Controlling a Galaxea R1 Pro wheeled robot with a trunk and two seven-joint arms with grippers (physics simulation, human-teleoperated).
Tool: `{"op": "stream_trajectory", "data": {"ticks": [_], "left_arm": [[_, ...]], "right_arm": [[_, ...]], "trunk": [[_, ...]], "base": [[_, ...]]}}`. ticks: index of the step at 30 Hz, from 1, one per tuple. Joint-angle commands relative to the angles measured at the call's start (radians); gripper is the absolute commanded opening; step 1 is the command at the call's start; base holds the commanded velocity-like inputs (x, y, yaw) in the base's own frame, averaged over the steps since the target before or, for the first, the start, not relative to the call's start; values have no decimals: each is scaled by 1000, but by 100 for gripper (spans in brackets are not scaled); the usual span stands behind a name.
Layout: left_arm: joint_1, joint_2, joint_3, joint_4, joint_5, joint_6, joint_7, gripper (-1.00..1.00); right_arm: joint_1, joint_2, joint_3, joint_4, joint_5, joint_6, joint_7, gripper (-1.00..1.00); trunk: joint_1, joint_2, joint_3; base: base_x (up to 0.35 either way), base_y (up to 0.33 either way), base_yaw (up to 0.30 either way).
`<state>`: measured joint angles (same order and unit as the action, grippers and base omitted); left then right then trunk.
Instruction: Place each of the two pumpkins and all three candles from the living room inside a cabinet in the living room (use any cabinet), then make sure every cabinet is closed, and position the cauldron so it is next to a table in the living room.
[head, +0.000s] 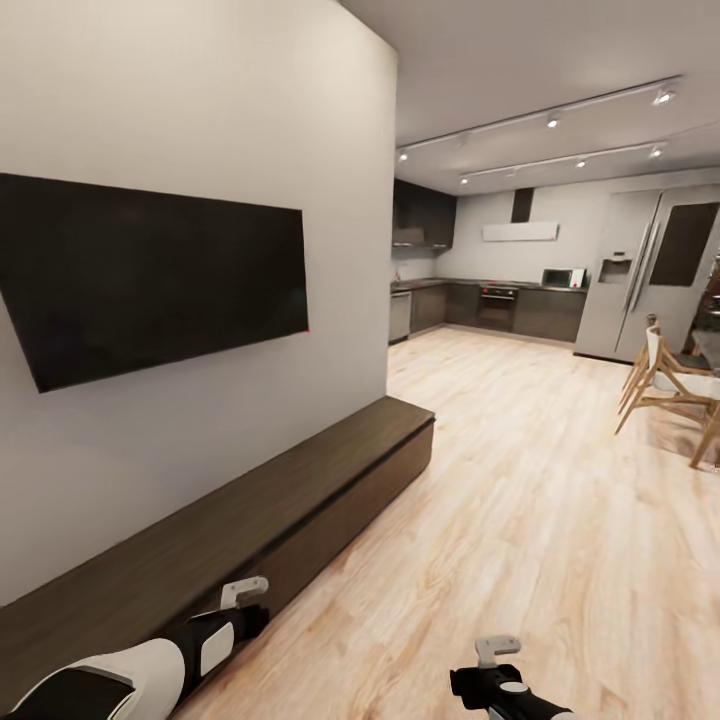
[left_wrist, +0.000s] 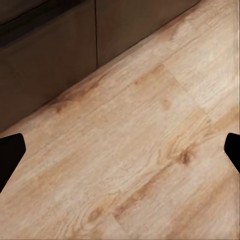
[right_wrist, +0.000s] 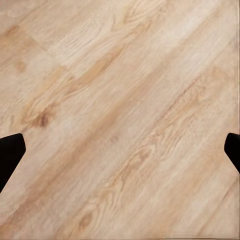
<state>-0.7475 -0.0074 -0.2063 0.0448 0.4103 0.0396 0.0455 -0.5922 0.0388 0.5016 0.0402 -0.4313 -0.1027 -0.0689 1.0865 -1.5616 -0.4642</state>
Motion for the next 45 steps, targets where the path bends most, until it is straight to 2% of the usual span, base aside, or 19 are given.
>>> {"op": "stream_trajectory", "data": {"ticks": [1,33,45], "left_arm": [[-1,0,-8,1,8,2,2,100],[1,-3,-8,1,8,1,2,100],[7,-3,-8,1,8,-4,2,100]], "right_arm": [[-2,1,9,4,-9,-6,0,100],[0,1,9,4,-8,-6,0,100],[0,1,9,4,-8,-6,0,100]], "trunk": [[-4,7,3],[-127,231,136],[-127,231,149]], "base": [[0,0,-266],[0,0,-254],[11,0,-219]]}}
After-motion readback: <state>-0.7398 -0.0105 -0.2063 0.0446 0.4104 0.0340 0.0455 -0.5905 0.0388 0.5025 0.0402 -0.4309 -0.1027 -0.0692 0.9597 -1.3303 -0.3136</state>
